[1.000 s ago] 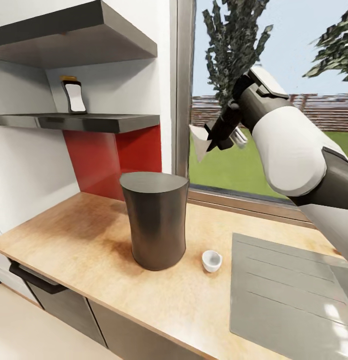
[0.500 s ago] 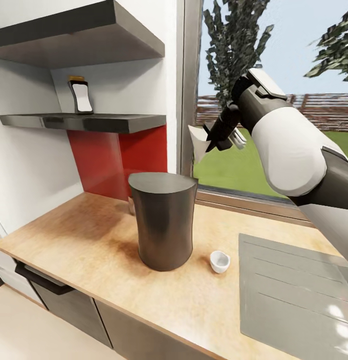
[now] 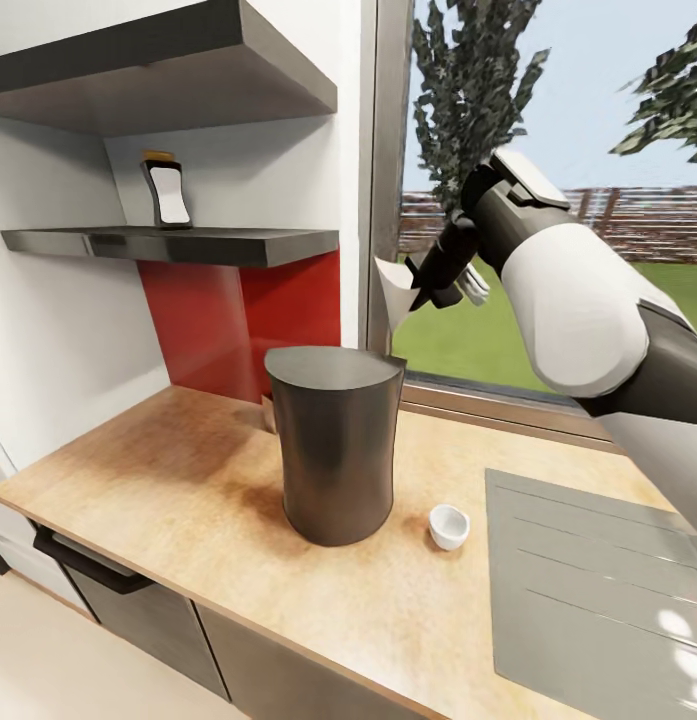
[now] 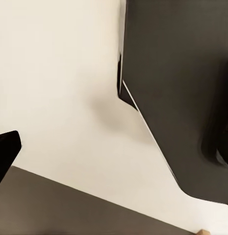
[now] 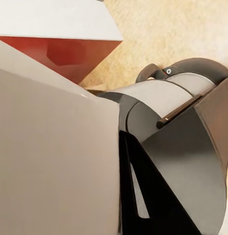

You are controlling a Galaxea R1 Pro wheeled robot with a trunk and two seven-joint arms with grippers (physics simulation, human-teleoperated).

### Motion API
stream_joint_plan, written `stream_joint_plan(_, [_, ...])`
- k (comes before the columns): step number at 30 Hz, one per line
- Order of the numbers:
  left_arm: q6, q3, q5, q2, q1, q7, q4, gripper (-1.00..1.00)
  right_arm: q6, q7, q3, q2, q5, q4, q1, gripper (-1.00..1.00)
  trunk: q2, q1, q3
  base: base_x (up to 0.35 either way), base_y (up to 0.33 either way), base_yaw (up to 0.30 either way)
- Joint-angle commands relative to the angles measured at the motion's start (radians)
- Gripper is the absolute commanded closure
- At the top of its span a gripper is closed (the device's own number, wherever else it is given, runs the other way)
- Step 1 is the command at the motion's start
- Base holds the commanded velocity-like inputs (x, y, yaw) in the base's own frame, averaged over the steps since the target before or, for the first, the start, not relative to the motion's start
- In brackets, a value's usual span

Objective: Set up a coffee station on the kitchen countertop: keep the coffee maker on the countertop, move the bottle of coffee from the kitchen shelf to the counter next to the coffee maker, place a paper coffee filter on top of the coffee maker, put the saucer next to the coffee maker with the coffee cup on the saucer, and place the electric kettle next to the coffee maker.

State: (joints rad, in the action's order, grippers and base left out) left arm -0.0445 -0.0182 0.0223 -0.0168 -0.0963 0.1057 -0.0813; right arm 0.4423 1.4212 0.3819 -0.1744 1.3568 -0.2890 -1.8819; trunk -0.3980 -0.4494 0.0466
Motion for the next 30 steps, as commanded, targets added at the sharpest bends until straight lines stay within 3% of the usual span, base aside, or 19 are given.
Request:
stream_joint_plan(1, [-0.002, -0.002, 0.003, -0.003, 0.000, 0.002, -0.001, -1.00, 0.007, 0.005, 0.000, 0.000, 0.004, -0.001, 0.001, 1.00, -0.002, -0.001, 0.002, 0.000, 0.000, 0.000])
stream_joint_plan(30, [-0.002, -0.009, 0.010, -0.008, 0.000, 0.002, 0.002, -1.00, 0.007, 0.008, 0.000, 0.000, 0.005, 0.043, 0.004, 1.00, -0.002, -0.001, -0.016, 0.014, 0.023, 0.027])
